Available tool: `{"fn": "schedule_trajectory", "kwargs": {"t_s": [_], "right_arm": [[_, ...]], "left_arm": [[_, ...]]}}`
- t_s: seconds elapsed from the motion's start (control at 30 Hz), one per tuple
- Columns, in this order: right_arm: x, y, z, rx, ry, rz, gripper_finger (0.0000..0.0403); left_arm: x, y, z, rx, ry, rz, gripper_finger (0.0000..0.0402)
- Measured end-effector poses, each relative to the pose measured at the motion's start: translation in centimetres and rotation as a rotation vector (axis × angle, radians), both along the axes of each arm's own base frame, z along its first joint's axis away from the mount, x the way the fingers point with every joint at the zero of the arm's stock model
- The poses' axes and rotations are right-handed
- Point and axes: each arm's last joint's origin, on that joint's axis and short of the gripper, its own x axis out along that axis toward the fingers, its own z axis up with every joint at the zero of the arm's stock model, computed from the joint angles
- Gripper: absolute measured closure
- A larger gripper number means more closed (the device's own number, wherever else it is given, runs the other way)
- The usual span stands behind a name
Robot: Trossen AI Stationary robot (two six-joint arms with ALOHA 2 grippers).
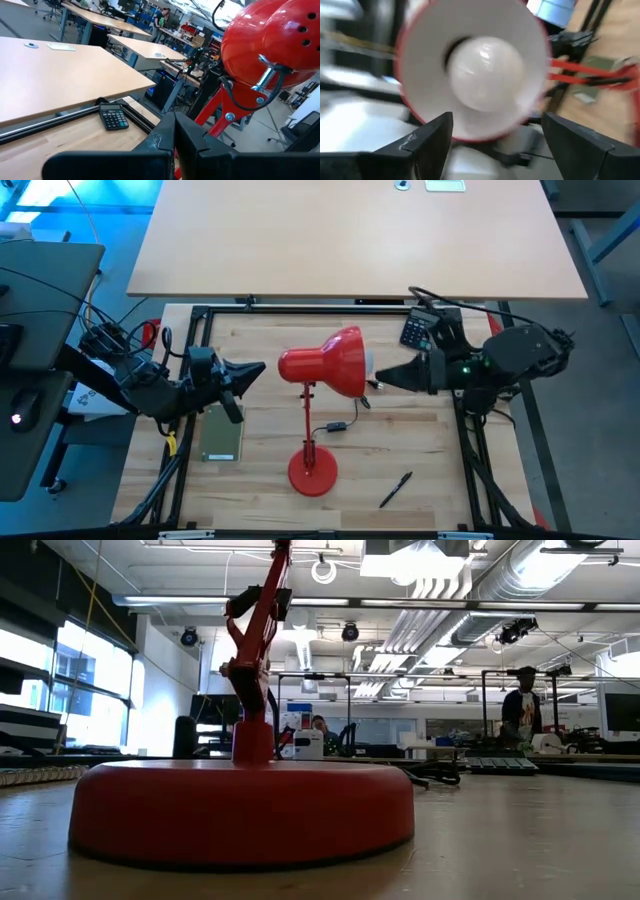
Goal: Screw lightbulb
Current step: Insert the white lightbulb into the red lamp
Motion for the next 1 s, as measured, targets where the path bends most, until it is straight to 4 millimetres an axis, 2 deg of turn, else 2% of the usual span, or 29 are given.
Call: {"fn": "schedule_trajectory", "kwargs": {"t_s": [0.07, 0.2, 0.27, 0.4, 0.47, 0.53, 0.63, 0.7, 0.87, 1.0], "right_arm": [[-0.7, 0.0, -0.3, -0.134, 0.04, 0.061, 0.0103], [-1.8, 0.0, -0.7, -0.557, 0.084, 0.232, 0.0103], [-1.8, 0.0, -0.8, -0.851, 0.06, 0.312, 0.0103], [-1.4, -0.2, -0.8, -1.615, 0.098, 0.348, 0.0103], [-1.0, -0.4, -0.3, -1.887, 0.161, 0.274, 0.0103], [-0.4, -0.6, 0.1, -2.087, 0.235, 0.216, 0.0103], [0.2, -0.6, 0.6, -2.258, 0.241, 0.2, 0.0103], [0.6, -0.4, 0.4, -2.324, 0.198, 0.252, 0.0103], [1.4, 0.0, -0.7, -2.4, 0.205, 0.387, 0.0103], [1.7, 0.1, -0.5, -2.464, 0.194, 0.374, 0.0103]], "left_arm": [[0.0, 0.0, 0.0, 0.0, 0.0, 0.0, 0.0402], [0.0, 0.0, 0.0, 0.0, 0.0, -0.005, 0.0402], [0.0, 0.0, 0.0, -0.001, 0.0, -0.005, 0.0401], [0.0, 0.0, 0.0, -0.009, -0.005, -0.005, 0.0401], [0.0, 0.0, 0.1, -0.014, -0.011, -0.006, 0.0401], [0.0, 0.0, 0.1, -0.014, -0.011, -0.012, 0.0402], [0.0, 0.0, 0.1, -0.014, -0.01, -0.012, 0.0402], [0.0, 0.0, 0.1, -0.014, -0.01, -0.012, 0.0402], [0.0, 0.0, 0.1, -0.018, -0.014, -0.009, 0.0402], [0.9, 0.2, -0.2, -0.051, -0.032, 0.047, 0.0401]]}}
